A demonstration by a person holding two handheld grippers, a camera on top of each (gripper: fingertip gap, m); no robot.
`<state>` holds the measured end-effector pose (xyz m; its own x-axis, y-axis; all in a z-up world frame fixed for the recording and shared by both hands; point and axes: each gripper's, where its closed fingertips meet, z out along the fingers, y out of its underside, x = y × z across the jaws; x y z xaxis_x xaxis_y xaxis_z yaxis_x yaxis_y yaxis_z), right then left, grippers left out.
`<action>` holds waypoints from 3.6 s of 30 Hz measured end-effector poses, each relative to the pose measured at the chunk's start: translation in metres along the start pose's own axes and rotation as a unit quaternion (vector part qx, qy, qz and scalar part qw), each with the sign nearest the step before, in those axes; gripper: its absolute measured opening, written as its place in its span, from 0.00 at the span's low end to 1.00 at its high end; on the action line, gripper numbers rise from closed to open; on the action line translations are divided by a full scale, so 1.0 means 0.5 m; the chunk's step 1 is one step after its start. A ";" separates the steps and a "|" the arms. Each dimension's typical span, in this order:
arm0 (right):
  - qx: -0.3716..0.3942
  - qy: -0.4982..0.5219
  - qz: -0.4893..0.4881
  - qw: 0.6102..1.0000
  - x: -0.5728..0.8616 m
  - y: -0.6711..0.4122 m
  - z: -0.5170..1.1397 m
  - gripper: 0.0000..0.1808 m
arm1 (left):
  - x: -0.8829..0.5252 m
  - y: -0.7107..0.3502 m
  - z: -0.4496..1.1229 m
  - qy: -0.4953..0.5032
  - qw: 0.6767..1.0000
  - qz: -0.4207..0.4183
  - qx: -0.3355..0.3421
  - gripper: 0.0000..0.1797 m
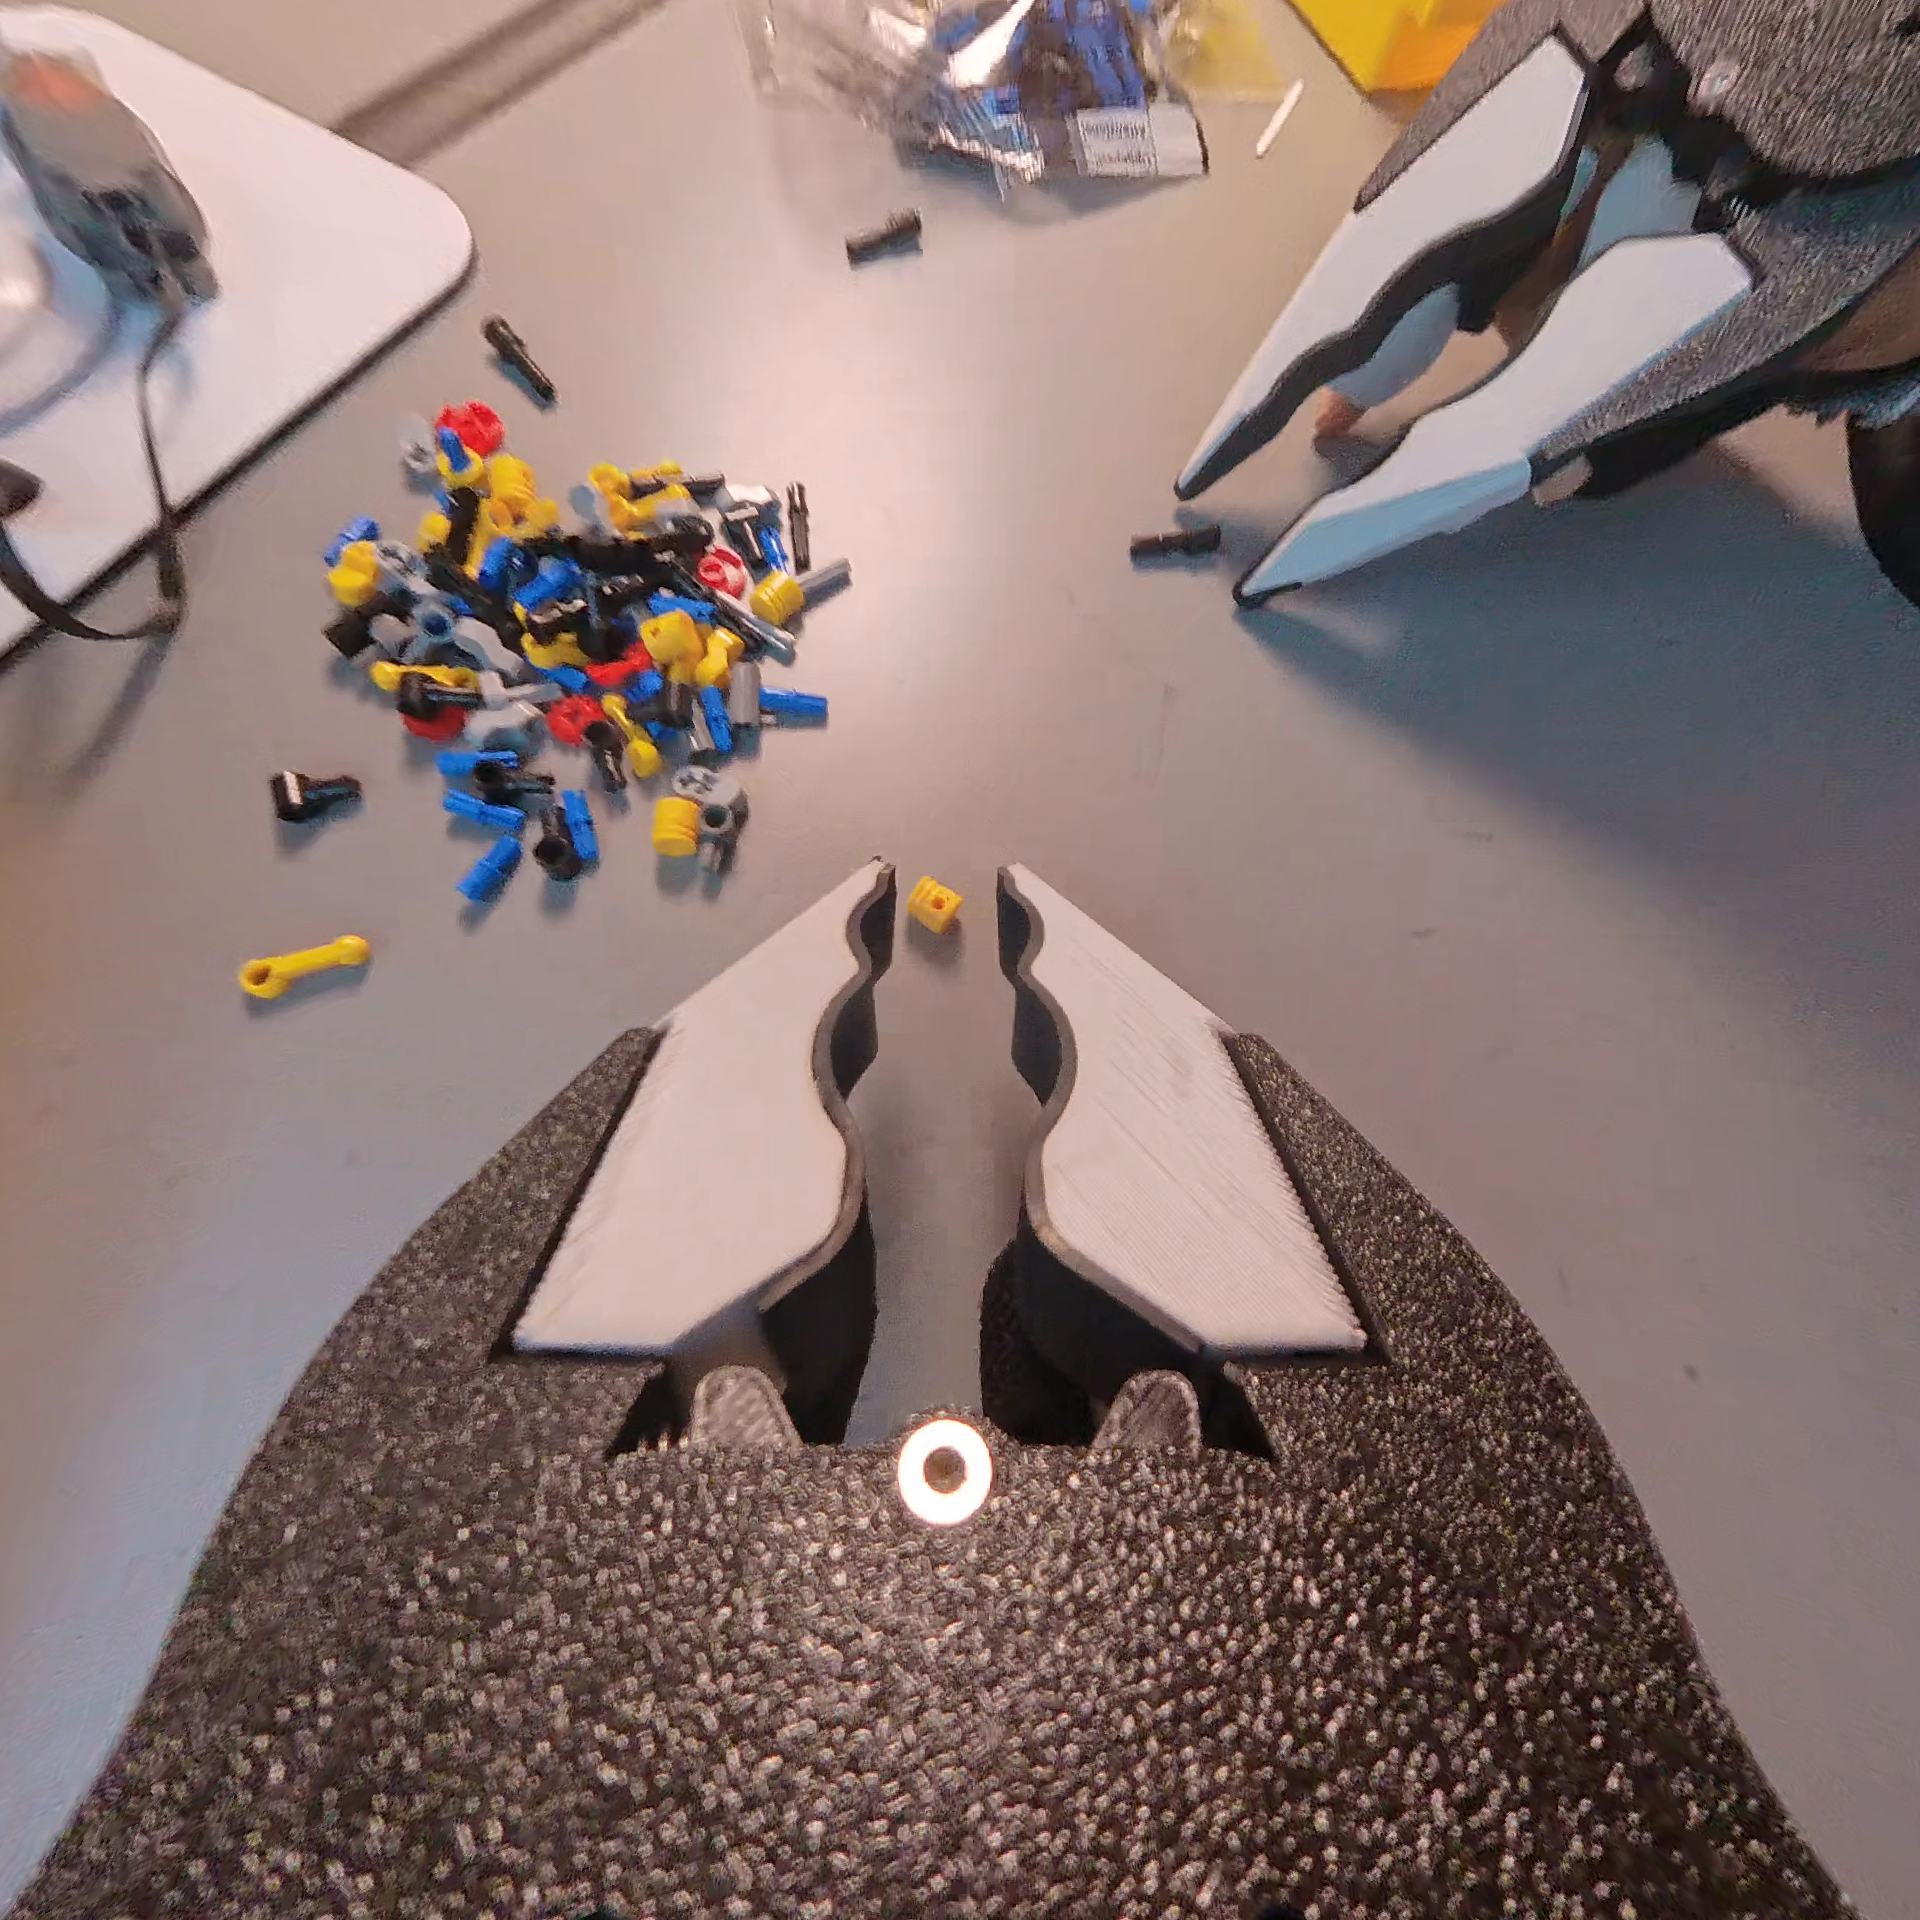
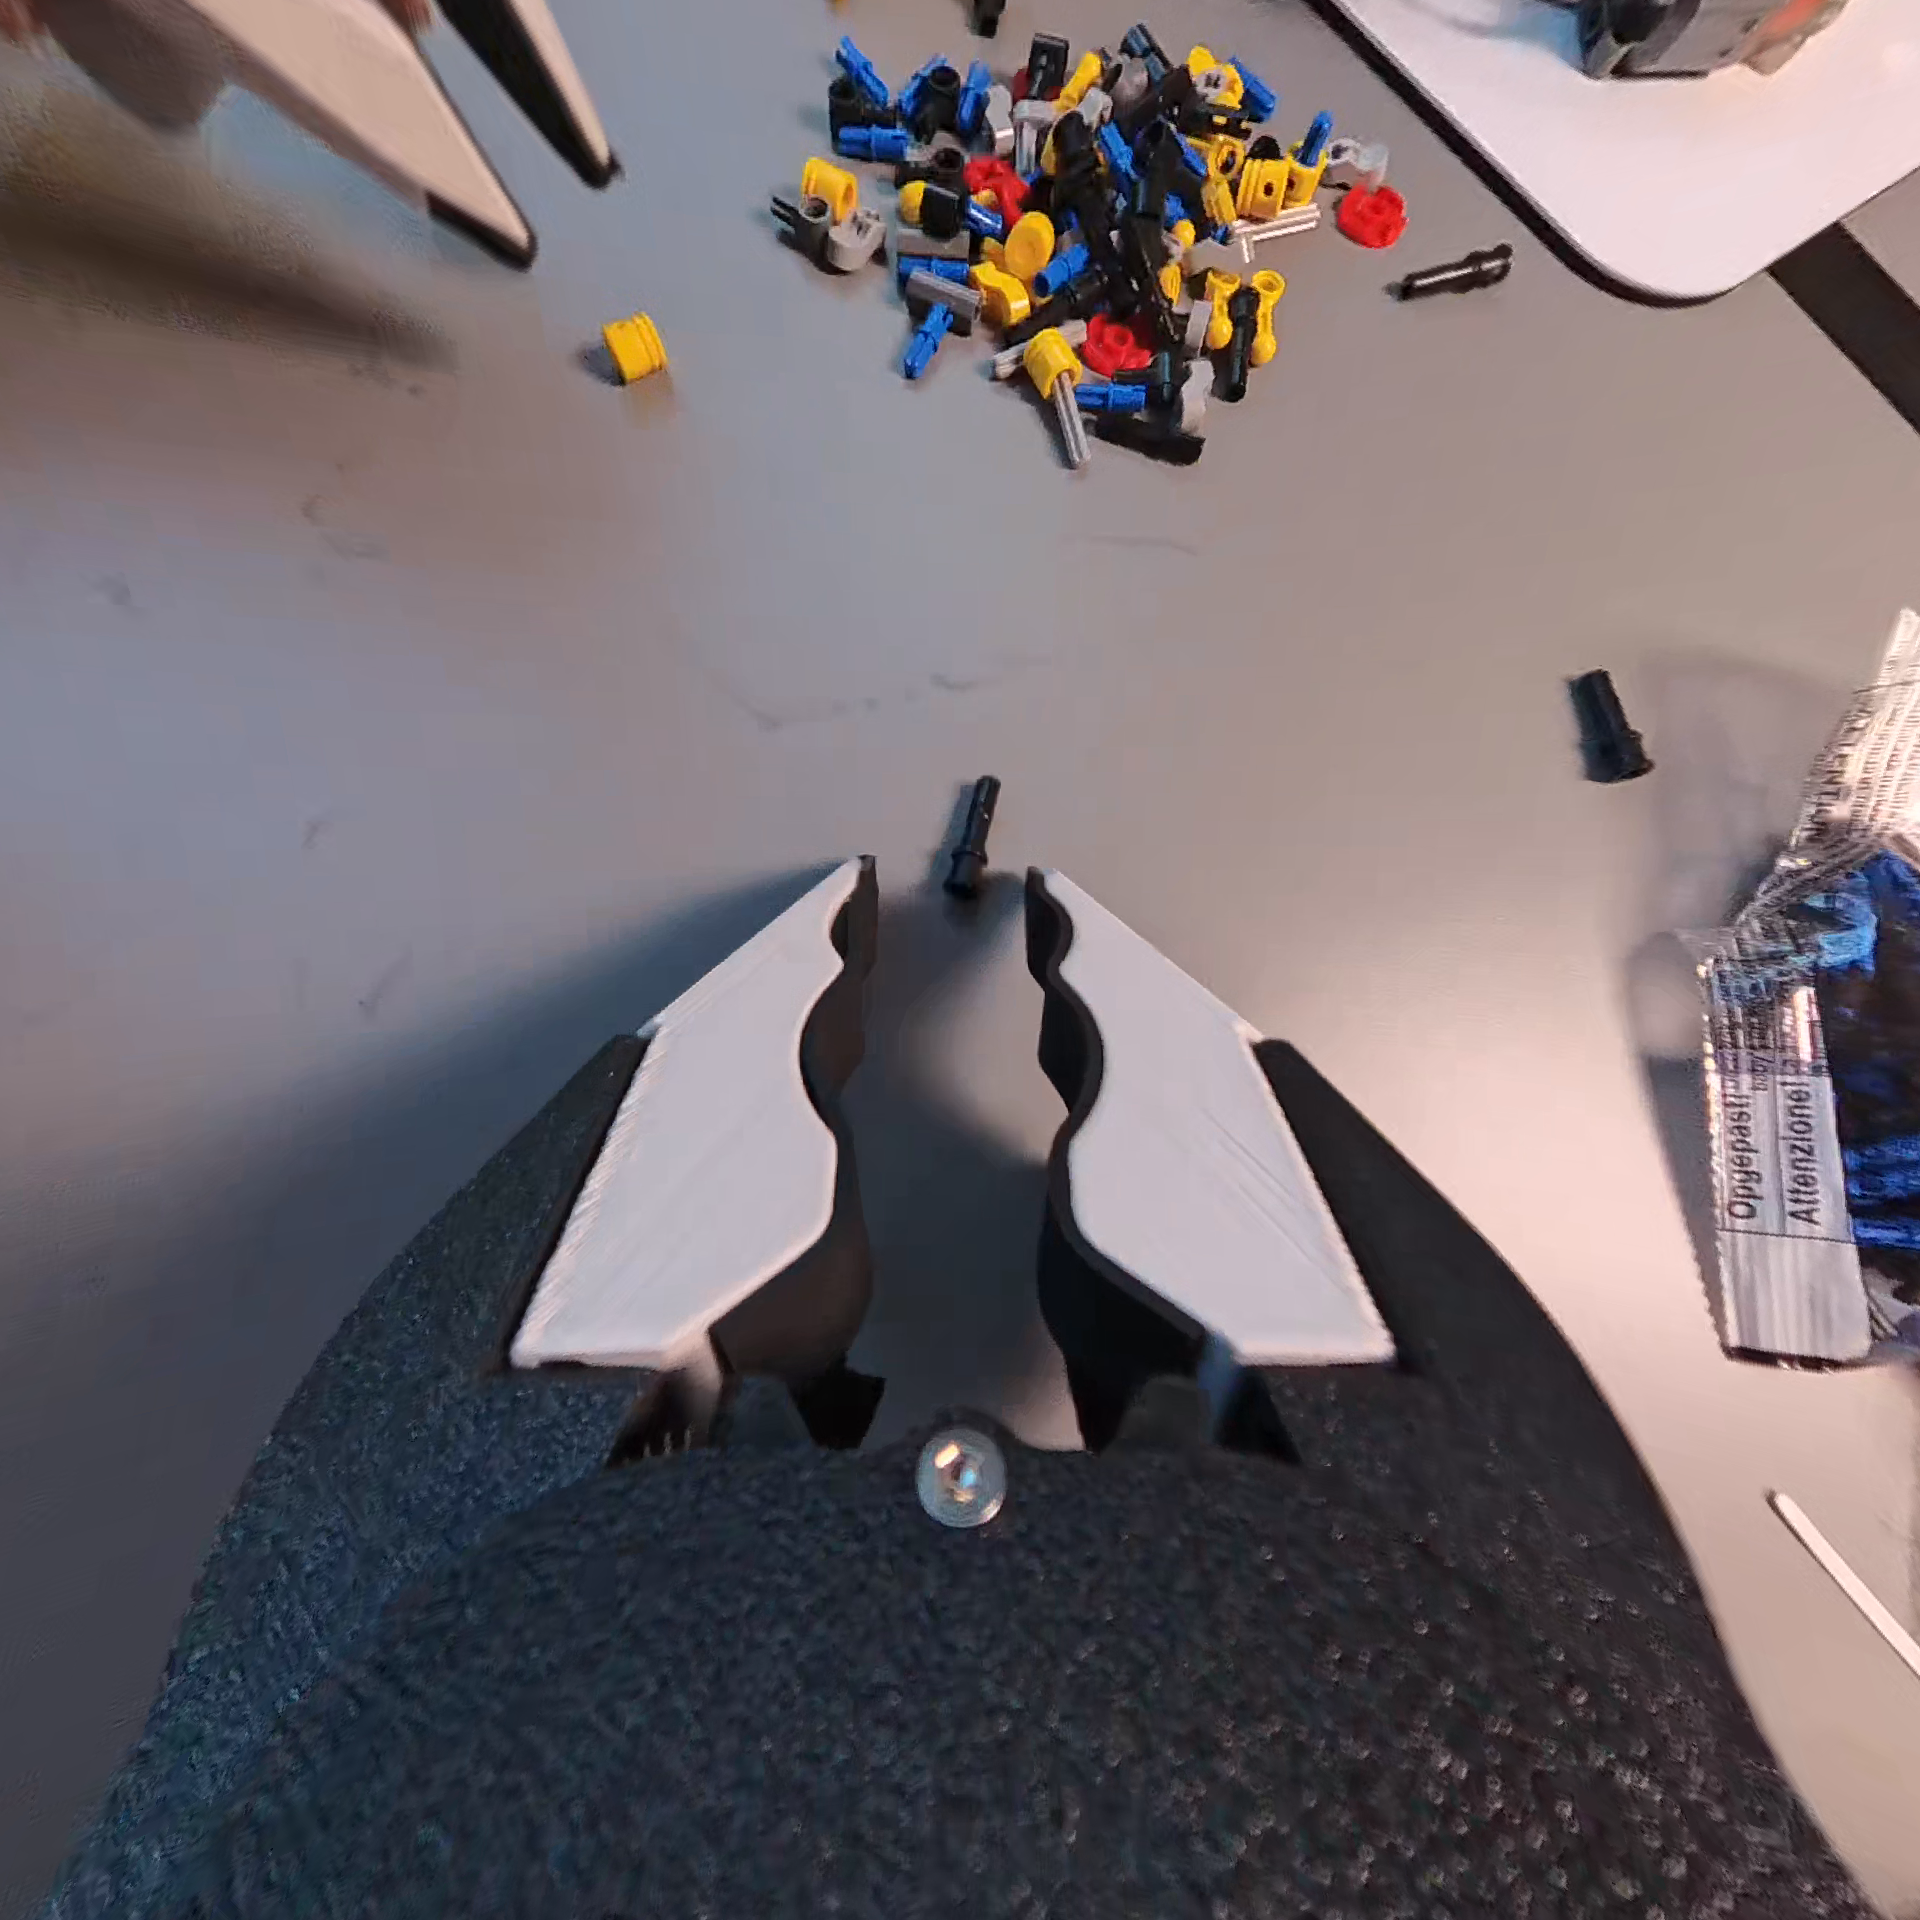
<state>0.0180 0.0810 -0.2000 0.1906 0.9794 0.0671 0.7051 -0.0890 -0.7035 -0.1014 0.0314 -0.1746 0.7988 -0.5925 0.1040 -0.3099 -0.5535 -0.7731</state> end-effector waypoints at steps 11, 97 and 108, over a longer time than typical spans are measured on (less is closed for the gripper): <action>0.025 -0.019 -0.023 0.999 0.021 -0.105 0.060 0.03 | -0.036 0.030 0.045 -0.054 0.998 0.013 -0.032 0.06; 0.063 -0.110 -0.067 0.990 0.074 -0.245 0.074 0.11 | -0.266 0.032 0.002 -0.200 0.971 -0.127 -0.013 0.11; 0.104 -0.072 0.004 0.992 0.046 -0.122 -0.103 0.11 | -0.223 -0.074 0.061 -0.176 0.984 -0.002 0.025 0.11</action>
<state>0.0145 0.0999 -0.1190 0.0860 0.9958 -0.0301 0.5447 -0.0722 -0.8355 -0.1634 0.1359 -0.1767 0.9319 -0.3458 -0.1092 -0.2876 -0.5210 -0.8036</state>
